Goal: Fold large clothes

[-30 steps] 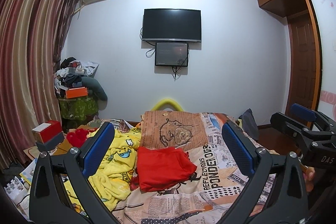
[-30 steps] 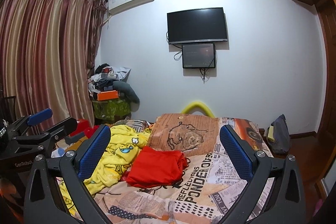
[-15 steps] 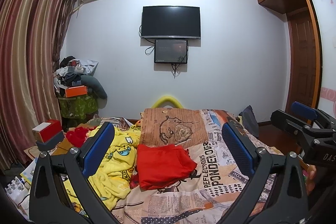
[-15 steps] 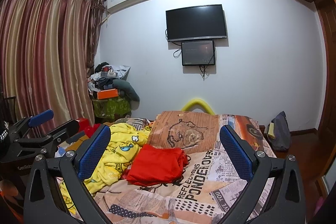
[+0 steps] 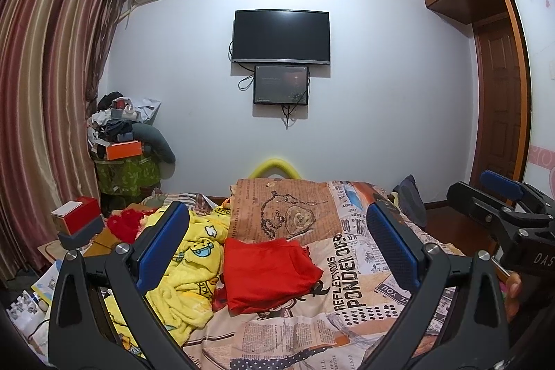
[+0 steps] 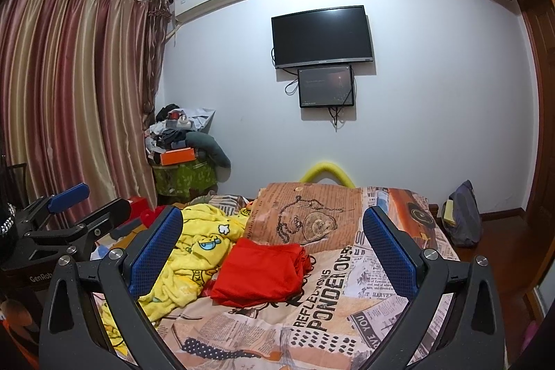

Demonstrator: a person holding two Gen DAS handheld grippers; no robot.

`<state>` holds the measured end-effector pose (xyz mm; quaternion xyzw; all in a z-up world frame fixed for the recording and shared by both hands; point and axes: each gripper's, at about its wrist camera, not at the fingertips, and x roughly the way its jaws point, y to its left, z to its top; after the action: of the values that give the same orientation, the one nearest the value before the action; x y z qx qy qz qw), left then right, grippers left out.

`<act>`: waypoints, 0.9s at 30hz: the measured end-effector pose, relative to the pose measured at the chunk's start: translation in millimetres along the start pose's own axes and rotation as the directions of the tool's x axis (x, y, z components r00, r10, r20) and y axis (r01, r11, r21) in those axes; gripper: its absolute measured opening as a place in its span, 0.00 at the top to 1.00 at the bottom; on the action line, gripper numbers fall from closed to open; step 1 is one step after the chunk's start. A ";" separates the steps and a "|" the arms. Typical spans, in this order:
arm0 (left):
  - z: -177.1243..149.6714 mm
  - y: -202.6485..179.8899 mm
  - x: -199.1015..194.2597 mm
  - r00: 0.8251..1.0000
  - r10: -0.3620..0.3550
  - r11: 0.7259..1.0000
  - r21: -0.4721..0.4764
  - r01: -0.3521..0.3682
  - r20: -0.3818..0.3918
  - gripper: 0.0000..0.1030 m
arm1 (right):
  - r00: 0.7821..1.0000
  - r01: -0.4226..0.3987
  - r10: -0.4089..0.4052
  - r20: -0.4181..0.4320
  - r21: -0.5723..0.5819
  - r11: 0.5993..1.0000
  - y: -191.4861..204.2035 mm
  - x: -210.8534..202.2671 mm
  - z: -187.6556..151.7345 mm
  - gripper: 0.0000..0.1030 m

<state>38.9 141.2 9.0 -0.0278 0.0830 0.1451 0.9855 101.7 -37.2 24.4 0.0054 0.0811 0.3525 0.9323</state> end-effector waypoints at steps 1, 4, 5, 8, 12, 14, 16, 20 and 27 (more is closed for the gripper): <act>0.4 -0.5 0.6 1.000 0.000 1.000 0.000 0.000 0.000 0.00 | 1.000 0.000 0.000 -0.001 0.000 1.000 -0.2 0.2 0.0 0.00; 0.4 -2.1 2.4 1.000 -0.003 1.000 -0.003 0.003 -0.004 0.00 | 1.000 -0.001 0.001 -0.001 0.001 1.000 -0.3 0.0 0.0 0.00; 0.0 -2.7 2.4 1.000 -0.003 1.000 -0.003 0.003 -0.004 0.00 | 1.000 -0.001 0.001 0.000 0.001 1.000 -0.3 -0.1 0.0 0.00; -0.3 -1.8 1.1 1.000 -0.005 1.000 -0.009 0.005 -0.005 0.00 | 1.000 0.000 0.000 0.001 0.001 1.000 -0.1 -0.5 -0.4 0.00; -0.1 -1.9 1.6 1.000 -0.007 1.000 -0.011 0.007 -0.005 0.00 | 1.000 0.000 0.000 0.001 0.003 1.000 0.1 -0.1 -0.7 0.00; -0.3 -1.9 1.0 1.000 -0.005 1.000 -0.012 0.005 -0.005 0.00 | 1.000 0.003 -0.003 0.003 0.001 1.000 0.1 -0.1 -1.5 0.00; -0.3 -1.7 1.0 1.000 -0.005 1.000 -0.012 0.005 -0.005 0.00 | 1.000 0.004 -0.004 0.003 0.003 1.000 0.7 -0.3 -1.2 0.00; 0.1 -0.9 1.9 1.000 -0.014 1.000 -0.009 0.014 -0.009 0.00 | 1.000 0.008 -0.008 0.006 0.005 1.000 1.7 -0.4 -2.3 0.00; -2.1 -4.5 2.7 1.000 -0.028 1.000 -0.003 0.028 -0.010 0.00 | 1.000 0.011 -0.012 0.006 0.012 1.000 3.0 -0.8 -3.9 0.00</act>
<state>42.4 137.4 6.6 -0.0310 0.0874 0.1311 0.9870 98.6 -35.7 20.9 0.0117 0.0805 0.3467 0.9345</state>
